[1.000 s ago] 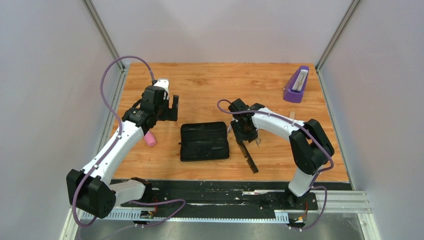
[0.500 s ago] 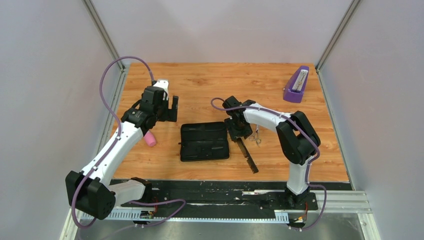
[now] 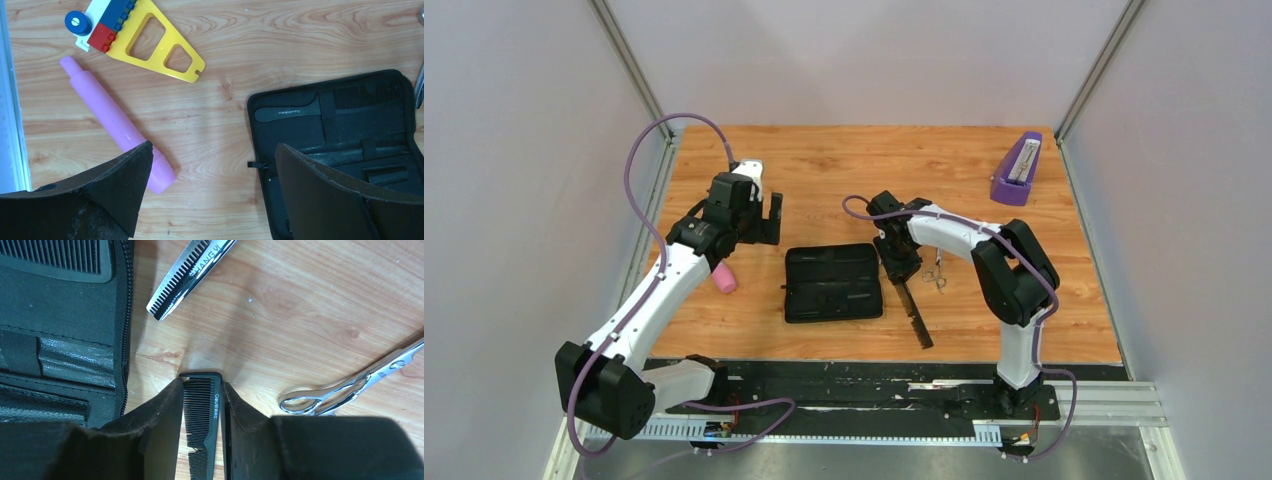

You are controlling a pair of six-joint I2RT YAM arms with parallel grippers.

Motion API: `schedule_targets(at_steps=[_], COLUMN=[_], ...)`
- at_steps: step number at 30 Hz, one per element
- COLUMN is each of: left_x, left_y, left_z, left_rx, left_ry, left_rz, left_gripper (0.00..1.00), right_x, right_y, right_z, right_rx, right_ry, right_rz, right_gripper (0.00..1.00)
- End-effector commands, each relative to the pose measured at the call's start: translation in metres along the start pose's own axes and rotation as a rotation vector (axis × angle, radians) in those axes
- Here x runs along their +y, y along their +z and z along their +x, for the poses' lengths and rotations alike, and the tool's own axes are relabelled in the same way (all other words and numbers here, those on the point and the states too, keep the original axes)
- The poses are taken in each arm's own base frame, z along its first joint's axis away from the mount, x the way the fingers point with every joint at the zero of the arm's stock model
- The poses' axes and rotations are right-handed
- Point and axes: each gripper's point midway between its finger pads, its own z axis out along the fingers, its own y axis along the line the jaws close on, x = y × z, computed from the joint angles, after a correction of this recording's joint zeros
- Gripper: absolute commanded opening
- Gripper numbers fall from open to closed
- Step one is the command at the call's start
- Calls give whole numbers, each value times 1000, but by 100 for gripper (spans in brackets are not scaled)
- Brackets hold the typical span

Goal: Sort the hair-cutting tools

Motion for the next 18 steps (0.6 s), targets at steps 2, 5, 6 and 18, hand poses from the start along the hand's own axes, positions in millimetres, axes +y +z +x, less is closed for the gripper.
schedule_targets(at_steps=[2, 5, 6, 18], left_x=[-6, -9, -9, -20], left_y=[-6, -7, -7, -9], left_z=[-6, -8, -8, -10], left_rx=[-29, -34, -34, -38], left_ry=[-19, -22, -24, -38], left_rz=[47, 61, 65, 122], left_gripper=[100, 100, 100, 100], right_x=[-1, 0, 0, -7], right_y=[-5, -20, -26, -73], right_z=[-19, -28, -30, -37], right_rx=[-65, -112, -128, -218], right_ry=[-25, -29, -30, 2], right_rz=[3, -4, -8, 10], right_gripper=[13, 10, 9, 13])
